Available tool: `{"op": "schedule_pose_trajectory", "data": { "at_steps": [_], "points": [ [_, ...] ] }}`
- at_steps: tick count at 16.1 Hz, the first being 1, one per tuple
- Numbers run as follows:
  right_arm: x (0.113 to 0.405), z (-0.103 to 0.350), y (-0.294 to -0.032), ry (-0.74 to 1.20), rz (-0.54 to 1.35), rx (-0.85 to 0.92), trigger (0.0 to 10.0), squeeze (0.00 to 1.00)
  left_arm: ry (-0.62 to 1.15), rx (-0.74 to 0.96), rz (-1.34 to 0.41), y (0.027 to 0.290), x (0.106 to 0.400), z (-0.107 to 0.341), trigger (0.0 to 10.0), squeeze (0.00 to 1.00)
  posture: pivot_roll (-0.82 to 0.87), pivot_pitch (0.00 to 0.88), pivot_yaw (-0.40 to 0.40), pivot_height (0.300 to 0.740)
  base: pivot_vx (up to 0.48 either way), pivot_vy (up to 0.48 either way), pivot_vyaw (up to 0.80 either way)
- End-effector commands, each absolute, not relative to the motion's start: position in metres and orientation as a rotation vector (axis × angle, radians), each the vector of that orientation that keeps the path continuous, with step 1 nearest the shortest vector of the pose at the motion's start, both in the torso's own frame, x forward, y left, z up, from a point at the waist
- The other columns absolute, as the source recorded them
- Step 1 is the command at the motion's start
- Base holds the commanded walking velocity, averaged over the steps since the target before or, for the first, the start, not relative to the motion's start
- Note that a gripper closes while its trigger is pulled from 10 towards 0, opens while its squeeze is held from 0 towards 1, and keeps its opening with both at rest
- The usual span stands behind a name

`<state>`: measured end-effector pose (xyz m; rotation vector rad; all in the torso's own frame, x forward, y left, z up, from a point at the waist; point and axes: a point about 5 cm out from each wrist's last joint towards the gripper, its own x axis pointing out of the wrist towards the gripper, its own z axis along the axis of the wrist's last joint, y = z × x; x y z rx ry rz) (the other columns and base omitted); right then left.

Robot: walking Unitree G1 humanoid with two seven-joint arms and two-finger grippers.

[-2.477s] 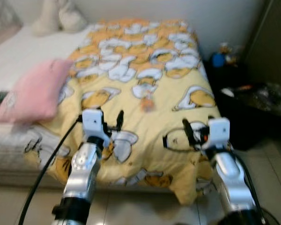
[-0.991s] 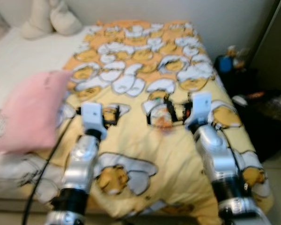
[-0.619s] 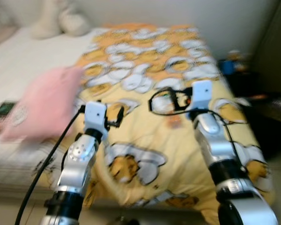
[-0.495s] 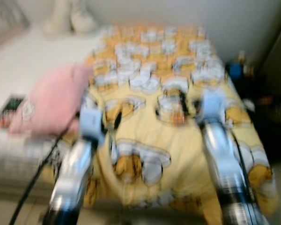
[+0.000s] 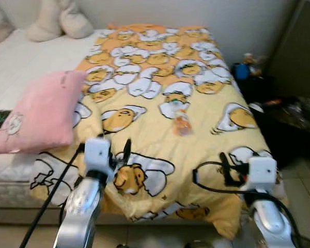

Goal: Clean up the room

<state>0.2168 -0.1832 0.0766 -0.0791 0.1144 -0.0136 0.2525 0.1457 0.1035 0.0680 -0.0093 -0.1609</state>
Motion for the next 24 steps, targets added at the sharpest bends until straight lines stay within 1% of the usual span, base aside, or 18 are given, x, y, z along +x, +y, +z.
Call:
{"op": "schedule_pose_trajectory", "data": {
  "at_steps": [1, 3, 4, 6, 8, 10, 12, 14, 15, 17, 18, 19, 22, 23, 24],
  "points": [
    [0.224, 0.085, -0.177, 0.085, 0.004, -0.063, 10.0, 0.00, -0.079, 0.087, -0.130, 0.148, 0.259, 0.119, 10.0, 0.00, -0.16, 0.000, 0.059, 0.740, 0.480, 0.000, 0.00],
    [0.235, 0.093, -0.172, 0.067, 0.022, -0.043, 10.0, 0.00, -0.092, 0.057, -0.112, 0.144, 0.263, 0.125, 10.0, 0.00, -0.16, 0.000, 0.058, 0.740, 0.480, 0.000, 0.00],
    [0.236, 0.094, -0.171, 0.068, 0.033, -0.039, 10.0, 0.00, -0.091, 0.053, -0.109, 0.144, 0.263, 0.125, 10.0, 0.00, -0.16, 0.000, 0.058, 0.740, 0.480, 0.000, 0.00],
    [0.244, 0.097, -0.166, 0.069, 0.056, -0.036, 10.0, 0.00, -0.076, 0.036, -0.128, 0.139, 0.266, 0.123, 10.0, 0.00, -0.16, 0.000, 0.056, 0.740, 0.480, 0.000, 0.00],
    [0.249, 0.098, -0.166, 0.066, 0.058, -0.036, 10.0, 0.00, -0.084, 0.040, -0.137, 0.136, 0.270, 0.125, 10.0, 0.00, -0.16, 0.000, 0.058, 0.740, 0.480, 0.000, 0.00],
    [0.260, 0.103, -0.165, 0.052, 0.058, -0.034, 10.0, 0.00, -0.079, 0.035, -0.139, 0.135, 0.272, 0.125, 10.0, 0.00, -0.16, 0.000, 0.061, 0.740, 0.480, 0.000, 0.00],
    [0.281, 0.120, -0.167, 0.001, 0.044, -0.033, 10.0, 0.00, -0.080, 0.038, -0.140, 0.135, 0.274, 0.126, 10.0, 0.00, -0.16, 0.000, 0.064, 0.740, 0.480, 0.000, 0.00],
    [0.304, 0.137, -0.166, -0.036, 0.040, -0.017, 10.0, 0.00, -0.098, 0.075, -0.099, 0.139, 0.277, 0.129, 10.0, 0.00, -0.15, 0.000, 0.076, 0.740, 0.377, 0.000, 0.00],
    [0.326, 0.144, -0.160, -0.028, 0.053, 0.003, 10.0, 0.00, -0.089, 0.099, -0.107, 0.139, 0.283, 0.131, 10.0, 0.00, -0.15, 0.000, 0.081, 0.740, 0.000, 0.000, 0.00],
    [0.347, 0.145, -0.153, 0.032, 0.070, 0.016, 10.0, 0.00, -0.085, 0.095, -0.193, 0.138, 0.291, 0.139, 10.0, 0.00, -0.11, 0.000, 0.093, 0.740, 0.000, 0.000, 0.00],
    [0.355, 0.139, -0.154, 0.077, 0.042, 0.027, 10.0, 0.00, -0.087, 0.119, -0.230, 0.138, 0.293, 0.145, 10.0, 0.00, -0.09, 0.000, 0.098, 0.740, 0.000, 0.000, 0.00],
    [0.363, 0.129, -0.155, 0.150, -0.002, -0.003, 10.0, 0.00, -0.090, 0.144, -0.289, 0.144, 0.298, 0.156, 10.0, 0.00, -0.07, 0.007, 0.112, 0.740, 0.000, 0.000, 0.00],
    [0.364, 0.103, -0.155, 0.279, -0.034, -0.018, 10.0, 0.00, -0.046, 0.157, -0.407, 0.151, 0.292, 0.166, 10.0, 0.00, -0.01, 0.054, 0.134, 0.740, 0.000, 0.000, 0.00],
    [0.362, 0.090, -0.157, 0.330, -0.057, -0.041, 10.0, 0.00, -0.039, 0.171, -0.468, 0.151, 0.289, 0.171, 10.0, 0.00, 0.00, 0.067, 0.138, 0.740, 0.000, 0.000, 0.00],
    [0.358, 0.077, -0.164, 0.385, -0.104, -0.081, 10.0, 0.00, -0.033, 0.162, -0.531, 0.149, 0.284, 0.176, 10.0, 0.00, 0.02, 0.089, 0.148, 0.740, 0.000, 0.000, 0.00]
  ]
}}
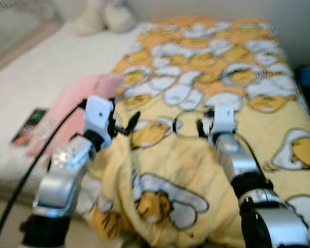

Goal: Clean up the room

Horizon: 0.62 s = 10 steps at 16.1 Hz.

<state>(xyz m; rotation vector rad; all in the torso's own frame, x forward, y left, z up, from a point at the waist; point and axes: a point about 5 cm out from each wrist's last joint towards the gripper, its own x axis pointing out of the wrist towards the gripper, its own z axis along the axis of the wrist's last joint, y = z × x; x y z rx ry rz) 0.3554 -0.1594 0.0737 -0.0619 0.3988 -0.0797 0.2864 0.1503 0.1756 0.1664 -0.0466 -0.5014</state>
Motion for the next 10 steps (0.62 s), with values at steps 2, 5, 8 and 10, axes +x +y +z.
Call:
{"op": "schedule_pose_trajectory", "data": {
  "at_steps": [2, 5, 8, 10],
  "points": [
    [0.353, 0.068, -0.178, 0.397, -0.205, -0.135, 10.0, 0.00, -0.012, 0.166, -0.606, 0.147, 0.274, 0.181, 10.0, 0.00, 0.04, 0.114, 0.153, 0.740, 0.000, 0.000, 0.00],
    [0.365, 0.097, -0.185, 0.182, -0.255, -0.180, 10.0, 0.00, 0.011, 0.164, -0.599, 0.152, 0.263, 0.180, 10.0, 0.00, 0.05, 0.135, 0.152, 0.740, 0.000, 0.000, 0.00],
    [0.361, 0.086, -0.189, 0.243, -0.278, -0.156, 10.0, 0.00, 0.053, 0.159, -0.631, 0.144, 0.256, 0.172, 10.0, 0.00, 0.04, 0.143, 0.146, 0.740, 0.000, 0.000, 0.00],
    [0.354, 0.069, -0.188, 0.339, -0.254, -0.142, 10.0, 0.00, 0.080, 0.165, -0.643, 0.142, 0.253, 0.168, 10.0, 0.00, 0.04, 0.144, 0.146, 0.740, 0.000, 0.000, 0.00]
  ]
}}
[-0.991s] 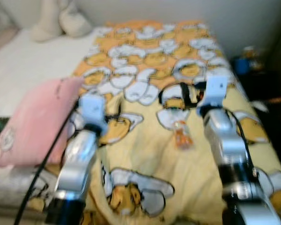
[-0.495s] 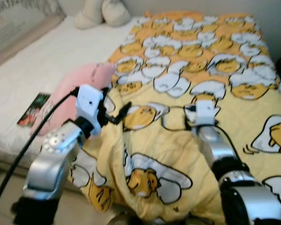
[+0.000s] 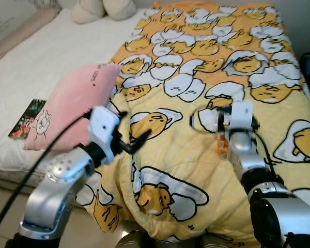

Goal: Clean up the room

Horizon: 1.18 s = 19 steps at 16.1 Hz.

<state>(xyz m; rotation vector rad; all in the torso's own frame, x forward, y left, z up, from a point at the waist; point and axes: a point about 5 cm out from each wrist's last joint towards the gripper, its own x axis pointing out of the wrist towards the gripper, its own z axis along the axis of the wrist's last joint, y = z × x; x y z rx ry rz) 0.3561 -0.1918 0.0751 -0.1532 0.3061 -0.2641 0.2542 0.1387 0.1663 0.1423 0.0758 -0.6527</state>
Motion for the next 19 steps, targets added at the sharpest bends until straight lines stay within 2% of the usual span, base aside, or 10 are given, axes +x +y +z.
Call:
{"op": "schedule_pose_trajectory", "data": {
  "at_steps": [1, 6, 7, 8, 11, 14, 16, 17, 19],
  "points": [
    [0.348, 0.058, -0.186, 0.403, -0.238, -0.112, 10.0, 0.00, 0.097, 0.171, -0.642, 0.142, 0.252, 0.165, 10.0, 0.00, 0.04, 0.146, 0.148, 0.740, 0.000, 0.000, 0.00],
    [0.343, 0.043, -0.170, 0.527, -0.157, -0.042, 10.0, 0.00, 0.134, 0.182, -0.632, 0.142, 0.249, 0.163, 10.0, 0.00, 0.06, 0.152, 0.147, 0.740, 0.000, 0.000, 0.00],
    [0.339, 0.037, -0.170, 0.578, -0.166, 0.018, 4.6, 0.00, 0.138, 0.176, -0.651, 0.139, 0.247, 0.162, 10.0, 0.00, 0.06, 0.147, 0.141, 0.740, 0.000, 0.000, 0.00],
    [0.336, 0.033, -0.169, 0.611, -0.171, 0.071, 0.0, 0.00, 0.140, 0.174, -0.666, 0.137, 0.246, 0.162, 10.0, 0.00, 0.06, 0.145, 0.138, 0.740, 0.000, 0.000, 0.00],
    [0.333, 0.028, -0.163, 0.657, -0.134, 0.216, 0.0, 0.00, 0.161, 0.216, -0.719, 0.131, 0.248, 0.157, 10.0, 0.00, 0.04, 0.118, 0.128, 0.740, 0.000, 0.000, 0.00],
    [0.335, 0.030, -0.160, 0.651, -0.117, 0.252, 0.0, 0.00, 0.172, 0.230, -0.742, 0.126, 0.253, 0.154, 10.0, 0.00, 0.01, 0.098, 0.131, 0.740, 0.000, 0.000, 0.00],
    [0.334, 0.029, -0.157, 0.653, -0.111, 0.277, 0.0, 0.00, 0.196, 0.224, -0.696, 0.128, 0.260, 0.147, 10.0, 0.00, 0.00, 0.076, 0.131, 0.740, 0.000, 0.000, 0.00],
    [0.337, 0.032, -0.156, 0.627, -0.101, 0.269, 0.0, 0.00, 0.199, 0.065, -0.595, 0.133, 0.268, 0.141, 10.0, 0.00, 0.00, 0.061, 0.132, 0.740, 0.000, 0.000, 0.00],
    [0.343, 0.040, -0.157, 0.562, -0.092, 0.223, 0.0, 0.00, 0.229, -0.120, -0.444, 0.143, 0.273, 0.123, 10.0, 0.00, -0.04, 0.029, 0.126, 0.740, 0.000, 0.000, 0.00]
  ]
}}
